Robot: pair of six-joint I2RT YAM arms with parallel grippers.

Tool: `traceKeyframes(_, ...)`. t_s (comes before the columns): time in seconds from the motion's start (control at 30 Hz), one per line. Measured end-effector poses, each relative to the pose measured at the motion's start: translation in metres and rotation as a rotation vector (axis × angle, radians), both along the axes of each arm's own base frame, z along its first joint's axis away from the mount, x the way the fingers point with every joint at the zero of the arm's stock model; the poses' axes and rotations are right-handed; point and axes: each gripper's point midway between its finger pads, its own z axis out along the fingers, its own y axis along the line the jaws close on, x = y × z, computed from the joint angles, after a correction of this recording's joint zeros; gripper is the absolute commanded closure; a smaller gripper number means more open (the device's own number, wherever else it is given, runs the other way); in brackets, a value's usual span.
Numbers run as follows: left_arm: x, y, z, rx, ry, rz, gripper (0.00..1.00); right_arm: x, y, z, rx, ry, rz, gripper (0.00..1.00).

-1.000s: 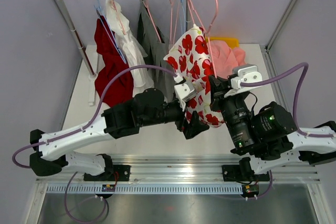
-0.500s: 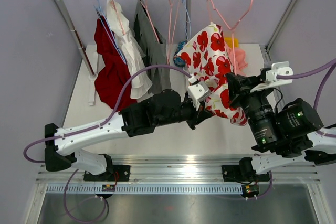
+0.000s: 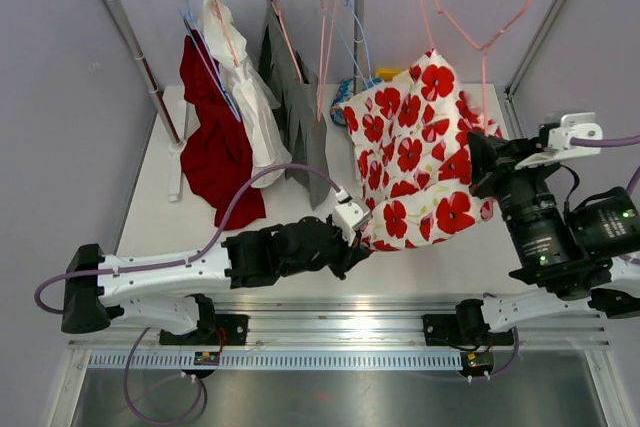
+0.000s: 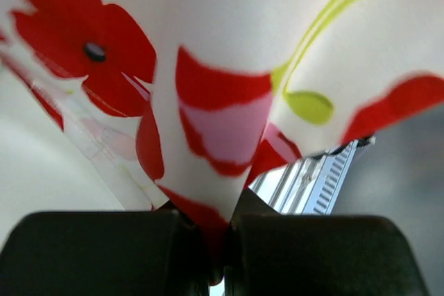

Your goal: Remove the skirt from the hanger

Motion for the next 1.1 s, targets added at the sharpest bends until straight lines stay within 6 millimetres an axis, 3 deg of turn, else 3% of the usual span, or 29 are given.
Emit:
traceKeyframes(0.2,-0.003,0.011,-0.046,0.16,0.039,0.035,1.0,0.005,-0.038,0.027,0.06,-0.021,-0.028,1.0)
traceKeyframes(0.3,0.008,-0.005,-0.052,0.252,0.02,0.048,1.0,0.006,-0.047,0.036,0.072,-0.034,-0.031,1.0)
traceKeyframes(0.37,0.019,-0.029,-0.043,0.285,-0.011,0.049,1.0,0.006,-0.048,0.036,0.06,-0.037,-0.035,1.0)
traceKeyframes(0.4,0.029,-0.051,-0.03,0.292,-0.041,0.047,1.0,0.006,-0.047,0.034,0.048,-0.038,-0.036,1.0)
traceKeyframes(0.5,0.058,-0.091,0.003,0.255,-0.099,0.064,1.0,0.006,-0.04,0.023,0.002,-0.038,-0.038,1.0)
traceKeyframes(0.63,0.128,-0.13,0.078,0.131,-0.189,0.146,1.0,0.005,-0.045,0.008,-0.008,-0.014,-0.032,1.0)
traceKeyframes(0.77,0.207,-0.129,0.16,-0.049,-0.293,0.285,1.0,0.006,-0.068,-0.002,0.056,0.015,-0.028,1.0)
traceKeyframes(0.87,0.249,-0.111,0.196,-0.16,-0.357,0.381,1.0,0.007,-0.083,-0.009,0.104,0.036,-0.033,1.0)
traceKeyframes(0.97,0.29,-0.103,0.219,-0.276,-0.416,0.459,1.0,0.006,-0.083,-0.013,0.117,0.047,-0.034,1.0)
traceKeyframes(1.03,0.317,-0.113,0.227,-0.364,-0.461,0.494,1.0,0.006,-0.078,-0.017,0.103,0.049,-0.033,1.0)
traceKeyframes(1.1,0.34,-0.125,0.217,-0.42,-0.487,0.524,0.94,0.005,-0.07,-0.021,0.086,0.051,-0.03,1.0)
